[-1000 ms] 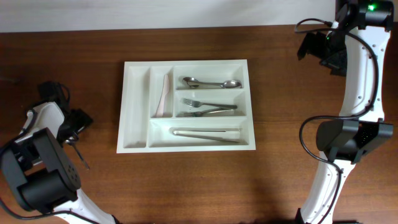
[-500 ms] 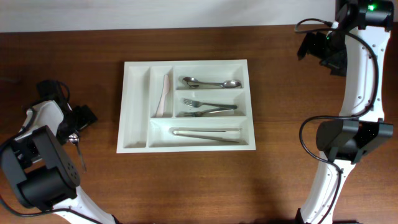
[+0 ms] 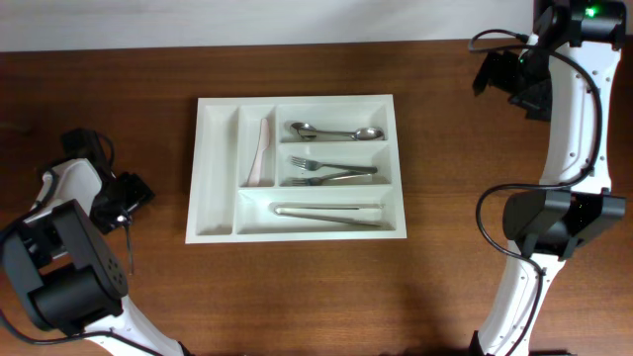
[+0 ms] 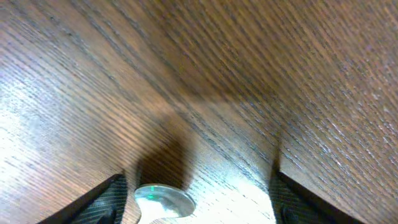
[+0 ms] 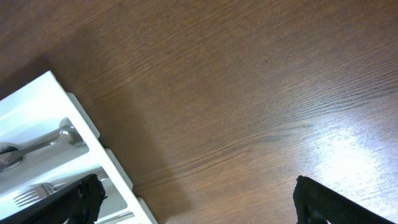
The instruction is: Pack container
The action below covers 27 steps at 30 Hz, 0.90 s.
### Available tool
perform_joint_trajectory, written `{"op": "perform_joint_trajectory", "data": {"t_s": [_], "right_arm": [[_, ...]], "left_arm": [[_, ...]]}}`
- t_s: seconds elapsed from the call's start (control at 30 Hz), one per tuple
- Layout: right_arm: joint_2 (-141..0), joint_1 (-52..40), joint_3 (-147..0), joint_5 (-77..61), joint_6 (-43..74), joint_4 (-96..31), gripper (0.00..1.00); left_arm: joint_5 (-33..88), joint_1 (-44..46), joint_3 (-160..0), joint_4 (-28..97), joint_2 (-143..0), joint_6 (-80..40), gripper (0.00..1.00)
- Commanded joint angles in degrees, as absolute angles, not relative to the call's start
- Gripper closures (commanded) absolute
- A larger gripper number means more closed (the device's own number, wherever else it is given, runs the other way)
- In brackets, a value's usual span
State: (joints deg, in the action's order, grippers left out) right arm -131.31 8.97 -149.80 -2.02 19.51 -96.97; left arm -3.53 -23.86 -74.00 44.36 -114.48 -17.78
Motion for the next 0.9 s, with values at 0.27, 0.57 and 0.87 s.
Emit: {"op": "perform_joint_trajectory", "data": {"t_s": [0.27,0.57,0.87], "right_arm": [[-130.6,9.1,-150.1,-2.3,20.0,-97.1,0.01],[-130.6,9.1,-150.1,-2.3,20.0,-97.1,0.01],[-130.6,9.1,-150.1,-2.3,20.0,-97.1,0.01]], "left_arm": [[-10.5,-24.2,-70.4,44.7,-118.1,-17.5,0.49],[-9.6,-24.2,-70.2,46.2,-118.1,-17.8,0.57],[-5.3,-24.2,-70.2,46.8,-118.1,-18.7,0.66]]}}
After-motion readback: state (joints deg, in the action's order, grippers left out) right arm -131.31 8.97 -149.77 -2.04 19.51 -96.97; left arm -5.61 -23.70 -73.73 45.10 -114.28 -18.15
